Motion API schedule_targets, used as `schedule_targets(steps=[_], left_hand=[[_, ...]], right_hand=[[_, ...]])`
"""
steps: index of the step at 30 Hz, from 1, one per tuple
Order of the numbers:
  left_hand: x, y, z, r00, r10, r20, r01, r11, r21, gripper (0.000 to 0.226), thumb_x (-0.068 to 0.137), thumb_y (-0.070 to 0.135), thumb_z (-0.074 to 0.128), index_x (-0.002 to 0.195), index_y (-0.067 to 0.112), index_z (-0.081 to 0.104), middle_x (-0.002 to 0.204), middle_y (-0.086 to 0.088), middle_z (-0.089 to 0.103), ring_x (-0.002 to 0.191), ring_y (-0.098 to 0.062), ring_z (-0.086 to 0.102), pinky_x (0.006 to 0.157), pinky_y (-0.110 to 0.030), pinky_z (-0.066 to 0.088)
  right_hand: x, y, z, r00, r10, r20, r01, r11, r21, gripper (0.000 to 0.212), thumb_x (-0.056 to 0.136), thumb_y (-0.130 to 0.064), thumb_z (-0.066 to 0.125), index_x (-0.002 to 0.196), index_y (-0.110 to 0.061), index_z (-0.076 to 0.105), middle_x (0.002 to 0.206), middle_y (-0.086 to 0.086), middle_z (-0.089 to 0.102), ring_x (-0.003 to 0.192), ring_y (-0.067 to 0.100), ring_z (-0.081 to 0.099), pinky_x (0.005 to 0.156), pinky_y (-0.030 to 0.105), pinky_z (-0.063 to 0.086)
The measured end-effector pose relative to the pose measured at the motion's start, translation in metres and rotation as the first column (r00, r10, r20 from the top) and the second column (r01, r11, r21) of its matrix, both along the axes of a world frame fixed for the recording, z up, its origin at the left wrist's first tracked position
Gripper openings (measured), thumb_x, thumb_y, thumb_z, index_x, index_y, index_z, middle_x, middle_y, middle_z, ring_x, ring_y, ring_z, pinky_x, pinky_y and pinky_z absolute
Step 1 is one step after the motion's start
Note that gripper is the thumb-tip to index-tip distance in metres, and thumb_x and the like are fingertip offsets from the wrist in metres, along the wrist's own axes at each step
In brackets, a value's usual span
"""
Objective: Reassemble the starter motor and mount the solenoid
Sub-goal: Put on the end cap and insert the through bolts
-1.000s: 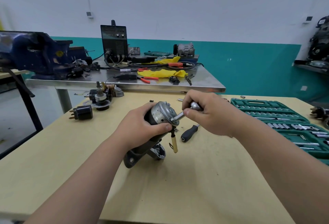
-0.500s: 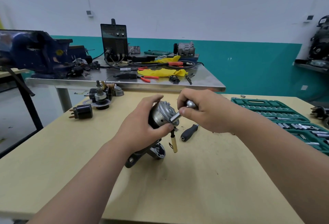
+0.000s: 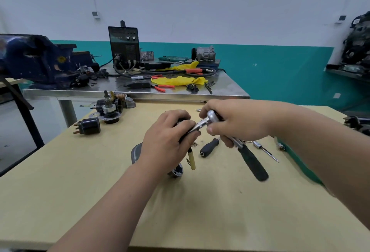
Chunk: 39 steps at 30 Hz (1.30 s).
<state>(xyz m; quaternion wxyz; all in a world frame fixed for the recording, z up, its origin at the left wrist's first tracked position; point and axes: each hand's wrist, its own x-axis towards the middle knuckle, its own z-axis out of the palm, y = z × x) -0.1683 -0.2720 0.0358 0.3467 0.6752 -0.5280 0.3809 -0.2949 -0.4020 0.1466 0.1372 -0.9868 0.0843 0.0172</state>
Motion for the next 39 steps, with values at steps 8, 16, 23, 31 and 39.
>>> schedule_targets(steps=[8,16,23,31,39], left_hand=[[0.002,-0.002,-0.001,0.999,0.006,0.039,-0.006,1.0,0.008,0.03,0.092,0.033,0.053,0.09,0.011,0.073,0.097,-0.005,0.067,0.088,-0.024,0.06,0.064,-0.026,0.043],[0.001,-0.001,-0.001,1.0,-0.004,0.031,0.004,1.0,0.004,0.029,0.092,0.03,0.053,0.088,0.007,0.071,0.098,-0.006,0.067,0.089,-0.024,0.056,0.068,-0.024,0.04],[0.001,-0.002,-0.001,0.999,0.02,0.027,-0.02,1.0,-0.017,0.032,0.091,0.034,0.055,0.087,0.007,0.071,0.097,-0.006,0.068,0.088,-0.022,0.057,0.067,-0.023,0.042],[0.002,-0.002,0.0,0.997,-0.018,0.074,0.02,0.999,-0.028,0.027,0.092,0.025,0.054,0.085,0.005,0.072,0.093,-0.008,0.068,0.082,-0.03,0.062,0.069,-0.028,0.043],[0.004,-0.004,-0.001,0.996,-0.017,0.083,0.019,1.0,-0.021,0.03,0.092,0.028,0.056,0.083,0.005,0.072,0.091,-0.007,0.069,0.08,-0.031,0.062,0.067,-0.03,0.045]], right_hand=[[0.0,-0.018,-0.008,0.992,0.016,0.121,-0.008,0.998,-0.067,0.02,0.084,-0.049,0.064,0.075,-0.032,0.061,0.064,-0.007,0.061,0.058,0.009,0.052,0.056,0.028,0.04],[0.004,-0.008,0.009,0.975,0.191,0.117,-0.123,0.894,-0.43,0.019,0.088,-0.046,0.06,0.095,-0.028,0.06,0.08,-0.012,0.061,0.075,0.013,0.054,0.056,0.025,0.036],[0.013,0.005,-0.005,0.969,-0.236,0.069,0.238,0.971,-0.021,0.071,0.085,-0.071,0.038,0.083,-0.007,0.069,0.065,0.011,0.07,0.051,0.018,0.063,0.059,0.027,0.048],[0.003,-0.002,0.007,0.988,0.142,0.06,-0.099,0.885,-0.454,0.033,0.09,-0.055,0.05,0.084,-0.023,0.056,0.066,-0.009,0.058,0.06,0.008,0.052,0.051,0.025,0.035],[0.007,0.005,0.014,0.996,0.075,-0.052,-0.089,0.915,-0.394,0.032,0.091,-0.054,0.05,0.09,-0.023,0.057,0.077,-0.008,0.063,0.069,0.012,0.059,0.059,0.028,0.044]])
